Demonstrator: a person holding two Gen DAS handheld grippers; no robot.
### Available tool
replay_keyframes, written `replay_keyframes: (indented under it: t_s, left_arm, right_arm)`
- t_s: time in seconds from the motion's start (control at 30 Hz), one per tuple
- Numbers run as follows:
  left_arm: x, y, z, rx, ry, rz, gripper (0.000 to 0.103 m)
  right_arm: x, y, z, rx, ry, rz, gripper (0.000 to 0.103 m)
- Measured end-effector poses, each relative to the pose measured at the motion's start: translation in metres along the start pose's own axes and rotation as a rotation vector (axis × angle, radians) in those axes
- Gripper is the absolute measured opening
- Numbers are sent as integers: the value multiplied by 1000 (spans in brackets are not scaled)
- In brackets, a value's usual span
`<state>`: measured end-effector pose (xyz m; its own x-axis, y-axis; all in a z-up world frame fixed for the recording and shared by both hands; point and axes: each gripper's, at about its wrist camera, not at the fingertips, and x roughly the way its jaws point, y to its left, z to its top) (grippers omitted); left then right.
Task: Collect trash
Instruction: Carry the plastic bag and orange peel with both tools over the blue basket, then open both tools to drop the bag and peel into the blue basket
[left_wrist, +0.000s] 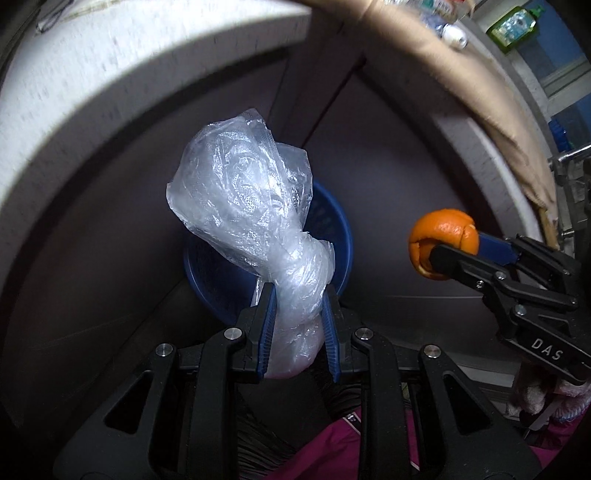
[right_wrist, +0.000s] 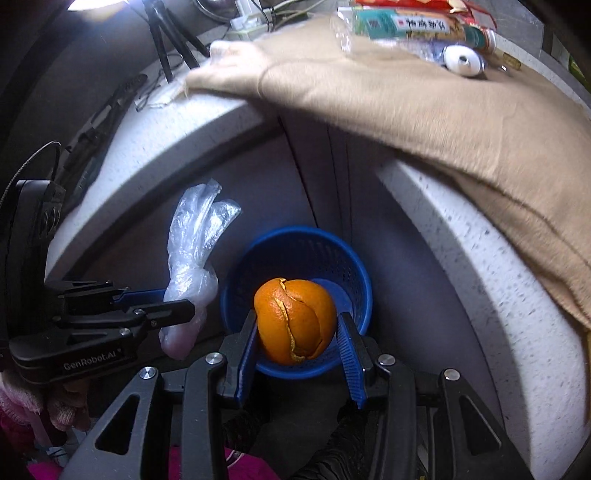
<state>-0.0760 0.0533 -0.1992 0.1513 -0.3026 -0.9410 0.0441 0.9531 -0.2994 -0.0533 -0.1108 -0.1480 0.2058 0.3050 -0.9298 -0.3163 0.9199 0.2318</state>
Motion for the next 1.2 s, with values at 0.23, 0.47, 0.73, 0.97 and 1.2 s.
replay_keyframes:
  t_s: [0.23, 0.47, 0.73, 0.97, 1.2]
  left_arm:
    - [24, 9, -2, -28, 53, 4, 23]
    - [39, 17, 11, -59, 74, 22, 23]
    - [43, 11, 11, -70, 73, 65, 23]
    - [36, -2, 14, -66, 69, 103, 32]
    - [41, -2, 13, -64, 76, 117, 41]
  right_arm:
    - [24, -2, -2, 10, 38, -18, 42]
    - [46, -2, 2, 11, 68, -33, 43]
    - [60, 6, 15, -5, 68, -44, 44]
    - [57, 4, 10, -14, 56, -44, 55]
    - [51, 3, 14, -17, 34, -45, 62]
